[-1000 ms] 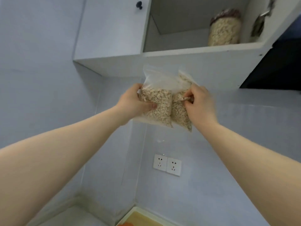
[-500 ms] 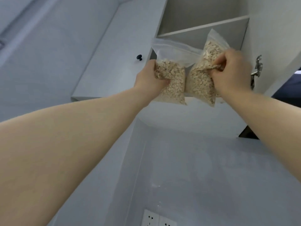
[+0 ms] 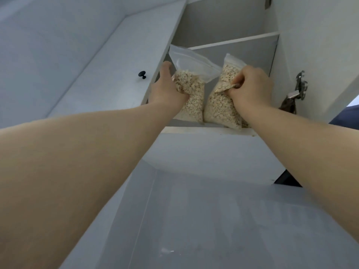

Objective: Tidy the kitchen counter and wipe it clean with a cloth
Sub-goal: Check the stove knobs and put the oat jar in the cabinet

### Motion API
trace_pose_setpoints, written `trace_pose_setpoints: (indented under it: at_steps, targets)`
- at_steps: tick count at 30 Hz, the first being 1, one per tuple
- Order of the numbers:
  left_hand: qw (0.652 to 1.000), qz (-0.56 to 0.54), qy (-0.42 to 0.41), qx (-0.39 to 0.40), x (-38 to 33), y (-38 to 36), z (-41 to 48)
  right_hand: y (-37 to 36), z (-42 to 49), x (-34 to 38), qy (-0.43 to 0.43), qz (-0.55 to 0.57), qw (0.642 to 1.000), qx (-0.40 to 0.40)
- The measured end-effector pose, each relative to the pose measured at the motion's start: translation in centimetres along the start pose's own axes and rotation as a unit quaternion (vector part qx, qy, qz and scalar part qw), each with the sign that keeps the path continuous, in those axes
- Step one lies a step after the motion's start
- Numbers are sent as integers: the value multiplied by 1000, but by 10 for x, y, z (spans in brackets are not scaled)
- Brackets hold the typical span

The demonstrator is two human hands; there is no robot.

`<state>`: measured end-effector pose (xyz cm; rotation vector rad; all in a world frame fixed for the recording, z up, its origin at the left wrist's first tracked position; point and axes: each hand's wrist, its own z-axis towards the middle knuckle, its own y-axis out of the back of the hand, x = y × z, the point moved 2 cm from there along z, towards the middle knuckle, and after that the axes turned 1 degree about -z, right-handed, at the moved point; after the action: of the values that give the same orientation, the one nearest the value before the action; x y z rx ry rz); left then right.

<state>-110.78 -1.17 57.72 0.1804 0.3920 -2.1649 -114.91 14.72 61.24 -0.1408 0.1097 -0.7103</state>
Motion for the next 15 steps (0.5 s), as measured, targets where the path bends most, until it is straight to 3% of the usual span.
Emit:
trace_pose_setpoints:
  at_steps: [9,15]
  targets:
    - [995,87,50,-23,32,-43,15,-47,2,11,43,-43,990,128]
    - [990,115,54,63,55,-52,20,-62,-3,5,60,-64,976,201]
